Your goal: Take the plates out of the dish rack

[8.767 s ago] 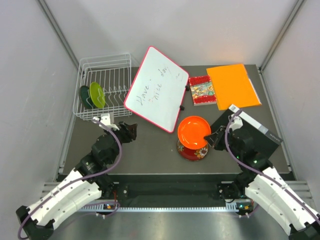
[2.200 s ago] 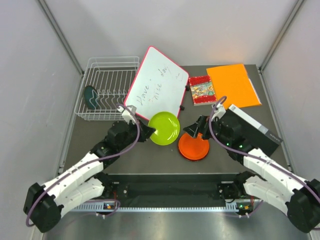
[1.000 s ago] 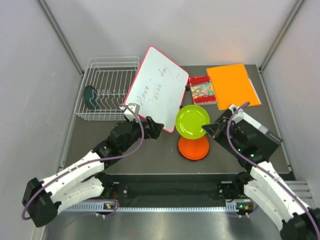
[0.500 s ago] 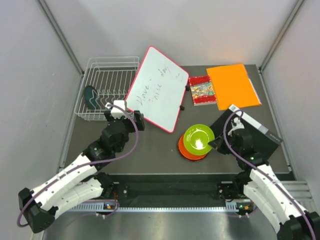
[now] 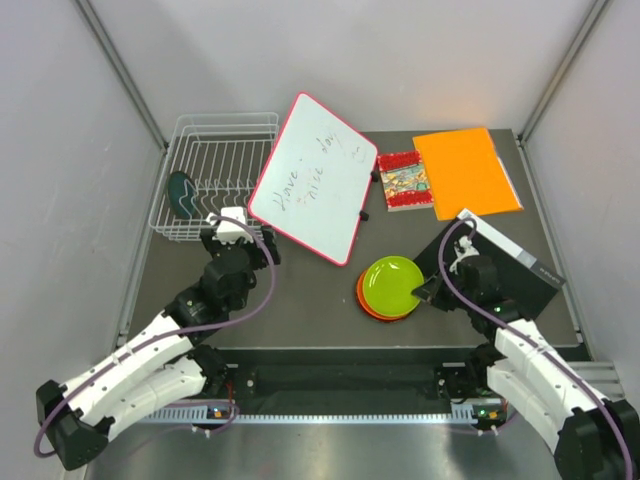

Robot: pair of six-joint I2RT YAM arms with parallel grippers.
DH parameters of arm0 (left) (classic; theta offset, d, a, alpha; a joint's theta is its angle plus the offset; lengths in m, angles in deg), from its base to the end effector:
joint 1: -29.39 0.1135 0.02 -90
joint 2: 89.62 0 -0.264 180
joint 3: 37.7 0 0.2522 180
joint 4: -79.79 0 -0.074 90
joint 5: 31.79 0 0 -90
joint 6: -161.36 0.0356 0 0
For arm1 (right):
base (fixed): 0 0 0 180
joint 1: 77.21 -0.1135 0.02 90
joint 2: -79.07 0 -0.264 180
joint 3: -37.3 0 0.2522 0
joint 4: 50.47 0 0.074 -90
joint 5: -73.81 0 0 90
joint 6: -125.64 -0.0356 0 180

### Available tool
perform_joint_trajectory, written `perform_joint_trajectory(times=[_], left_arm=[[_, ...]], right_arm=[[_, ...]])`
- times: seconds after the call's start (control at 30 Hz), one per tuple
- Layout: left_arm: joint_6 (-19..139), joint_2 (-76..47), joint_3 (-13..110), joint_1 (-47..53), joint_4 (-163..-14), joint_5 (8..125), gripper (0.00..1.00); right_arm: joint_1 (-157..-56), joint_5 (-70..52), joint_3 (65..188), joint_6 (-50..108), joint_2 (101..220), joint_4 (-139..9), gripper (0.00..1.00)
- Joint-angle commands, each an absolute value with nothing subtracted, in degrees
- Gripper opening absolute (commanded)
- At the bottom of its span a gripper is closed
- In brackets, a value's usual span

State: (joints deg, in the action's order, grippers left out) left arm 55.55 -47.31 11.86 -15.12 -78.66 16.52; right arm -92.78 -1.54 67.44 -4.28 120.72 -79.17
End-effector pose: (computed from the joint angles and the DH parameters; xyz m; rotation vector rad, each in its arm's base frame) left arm 0.1396 -0.1040 0.2982 -0.0654 1.7562 -0.1031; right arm 0.1447 0.0497 0.1686 0.3616 2.3462 0.7816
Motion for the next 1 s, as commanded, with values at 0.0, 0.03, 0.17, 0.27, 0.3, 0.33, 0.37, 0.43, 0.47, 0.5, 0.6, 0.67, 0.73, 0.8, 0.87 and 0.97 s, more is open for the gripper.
perform_joint_trajectory(times=[0.0, 0.03, 0.17, 0.27, 0.3, 0.33, 0.37, 0.43, 0.47, 0.5, 0.6, 0.67, 0.73, 0.8, 0.87, 0.97], left_arm=[[58.61, -49.97, 11.66, -14.73, -79.33, 11.28, 0.99], [58.88, -50.85, 11.57, -14.38, -79.68, 11.10, 0.99], [58.09, -51.04, 12.10, -13.50, -79.25, 10.66, 0.99], [57.39, -50.07, 12.98, -12.71, -78.89, 10.40, 0.99], [57.38, -49.46, 13.33, -12.36, -79.07, 11.27, 0.99], [57.30, -49.02, 13.59, -11.22, -79.07, 11.88, 0.99], [57.04, -48.66, 14.03, -10.43, -79.07, 12.50, 0.99], [56.16, -47.35, 14.91, -7.09, -79.24, 15.92, 0.99], [55.72, -46.82, 15.26, -5.51, -79.25, 17.24, 0.99], [55.37, -45.95, 15.96, -1.84, -79.51, 19.25, 0.99], [52.38, -43.75, 19.11, 6.41, -78.55, 27.69, 0.99], [51.85, -42.43, 20.36, 9.60, -79.24, 32.18, 0.99], [52.20, -39.71, 22.81, 13.04, -79.68, 33.68, 0.99], [52.37, -36.55, 25.62, 15.75, -79.16, 34.56, 0.99], [52.29, -35.05, 26.86, 17.52, -79.68, 35.70, 0.99], [51.67, -33.02, 27.66, 22.52, -82.23, 38.42, 0.99]], right_arm=[[-92.24, 1.30, 68.02, -3.38, 121.26, -75.04, 0.00], [-92.15, 1.30, 68.11, -3.20, 121.35, -75.04, 0.02], [-92.15, 1.04, 68.72, -2.42, 122.83, -75.22, 0.13], [-92.15, 0.68, 69.16, -1.97, 123.80, -75.48, 0.18], [-92.15, 0.60, 69.25, -1.62, 124.07, -75.39, 0.20], [-92.15, 0.42, 69.68, -1.53, 124.25, -75.65, 0.22], [-92.15, 0.42, 70.04, -1.01, 124.68, -76.01, 0.24], [-92.15, -0.01, 70.91, -0.57, 124.95, -77.06, 0.32], [-92.15, -0.37, 71.35, -0.04, 125.21, -77.59, 0.33], [-92.15, -1.59, 71.71, 0.05, 125.30, -78.20, 0.35], [-92.15, -4.31, 73.73, 1.36, 125.65, -81.54, 0.39], [-92.24, -5.11, 74.87, 2.42, 125.39, -82.94, 0.46], [-92.15, -5.82, 75.84, 3.03, 125.04, -83.39, 0.61], [-92.24, -7.22, 76.72, 3.74, 124.51, -84.79, 0.72], [-92.15, -7.92, 77.51, 4.35, 123.99, -85.15, 0.74], [-92.24, -9.42, 78.83, 5.14, 123.20, -86.29, 0.75]])
